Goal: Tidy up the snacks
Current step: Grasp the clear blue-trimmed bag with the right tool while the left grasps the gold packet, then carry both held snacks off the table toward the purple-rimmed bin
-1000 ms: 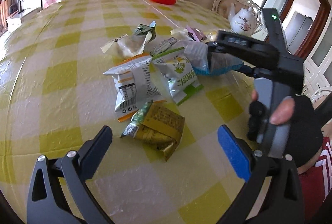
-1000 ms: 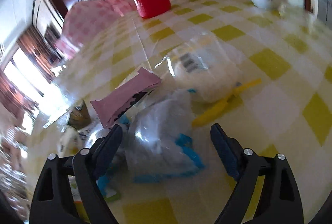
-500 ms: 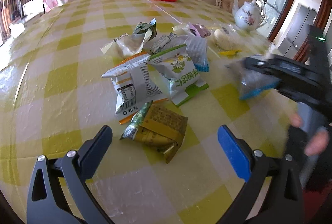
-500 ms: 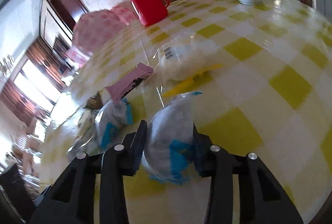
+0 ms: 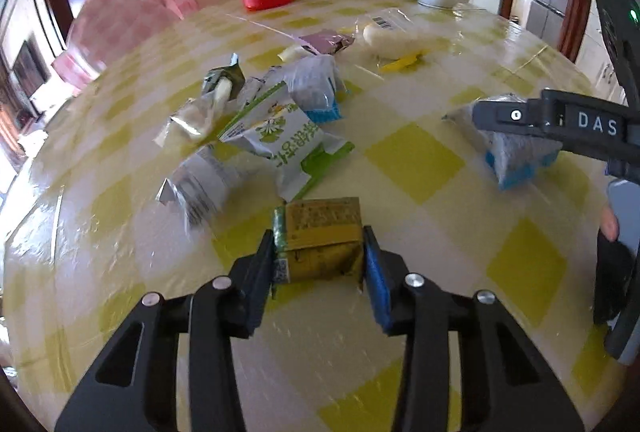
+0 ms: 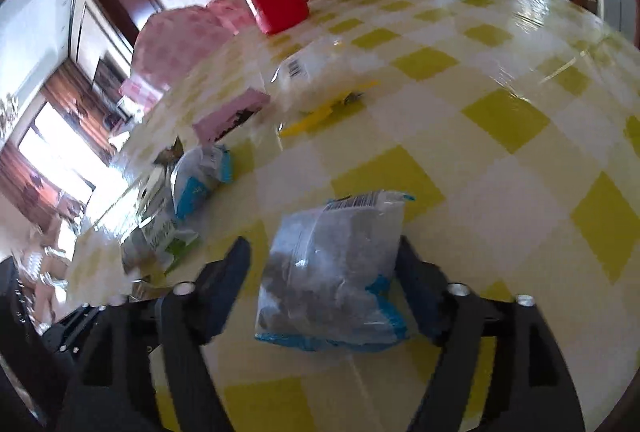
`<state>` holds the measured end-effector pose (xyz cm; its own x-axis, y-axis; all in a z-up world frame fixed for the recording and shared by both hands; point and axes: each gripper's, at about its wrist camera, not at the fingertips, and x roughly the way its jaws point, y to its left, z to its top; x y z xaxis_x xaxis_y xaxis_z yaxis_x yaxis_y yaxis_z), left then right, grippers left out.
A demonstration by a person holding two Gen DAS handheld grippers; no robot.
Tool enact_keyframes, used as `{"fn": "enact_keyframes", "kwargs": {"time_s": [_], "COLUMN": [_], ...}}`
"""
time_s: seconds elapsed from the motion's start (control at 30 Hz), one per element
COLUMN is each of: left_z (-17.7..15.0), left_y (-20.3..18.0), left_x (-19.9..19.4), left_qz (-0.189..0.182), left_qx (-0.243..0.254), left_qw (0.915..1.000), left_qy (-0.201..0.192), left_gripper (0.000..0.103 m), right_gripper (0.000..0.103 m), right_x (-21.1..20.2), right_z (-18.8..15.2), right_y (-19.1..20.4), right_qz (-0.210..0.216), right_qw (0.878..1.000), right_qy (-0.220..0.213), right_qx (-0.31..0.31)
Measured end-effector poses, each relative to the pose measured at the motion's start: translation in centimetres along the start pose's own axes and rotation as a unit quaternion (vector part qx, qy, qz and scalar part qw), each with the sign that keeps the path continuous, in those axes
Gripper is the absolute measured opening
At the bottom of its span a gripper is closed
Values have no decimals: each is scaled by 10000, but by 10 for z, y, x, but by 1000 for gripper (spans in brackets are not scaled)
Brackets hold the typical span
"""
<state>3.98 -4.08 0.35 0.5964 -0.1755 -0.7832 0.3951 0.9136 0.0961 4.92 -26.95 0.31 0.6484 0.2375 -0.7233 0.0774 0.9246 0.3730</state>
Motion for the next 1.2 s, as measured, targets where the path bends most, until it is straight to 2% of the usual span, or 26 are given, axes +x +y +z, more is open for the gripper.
{"fn": "enact_keyframes", "kwargs": {"time_s": [0.07, 0.13, 0.17, 0.27, 0.4, 0.53, 0.67, 0.8, 1.07, 1.2], "left_z": [-3, -7, -9, -13, -26, -41, -55, -70, -99, -115], "left_y": [2, 7, 7, 10, 11, 12, 9, 3, 3, 9], "left_x": [-3, -6, -7, -12, -24, -40, -59, -79, -105, -120], "left_qz": [-32, -101, -85, -138, -275, -219, -147, -59, 88, 110], "left_qx": [-186, -465, -498, -683, -1045, -1423, -1615, -1690, -1738, -1804], "left_qw": [9998, 9989, 9987, 9976, 9941, 9894, 9860, 9842, 9829, 9811], "left_qy": [27, 50, 49, 25, -65, -211, -378, -524, -611, -699], "left_gripper": [42, 42, 42, 42, 42, 42, 42, 42, 42, 42], "right_gripper": [85, 84, 68, 60, 56, 56, 56, 56, 56, 56], "right_x": [6, 9, 9, 5, -13, -31, -38, -45, -59, -72], "right_z": [-4, -9, -12, -16, -16, -17, -21, -28, -59, -67], "right_y": [15, 26, 30, 32, 25, 16, 9, 7, 14, 15], "right_qz": [-235, -456, -471, -349, -201, 189, 460, 544, 756, 898], "right_qw": [9985, 9949, 9932, 9917, 9932, 9956, 9966, 9968, 9951, 9935], "right_qy": [114, 177, 189, 121, -294, -480, -447, -423, -345, -497], "right_qx": [-491, -885, -1050, -1236, -1107, -782, -510, -414, -540, -496]}}
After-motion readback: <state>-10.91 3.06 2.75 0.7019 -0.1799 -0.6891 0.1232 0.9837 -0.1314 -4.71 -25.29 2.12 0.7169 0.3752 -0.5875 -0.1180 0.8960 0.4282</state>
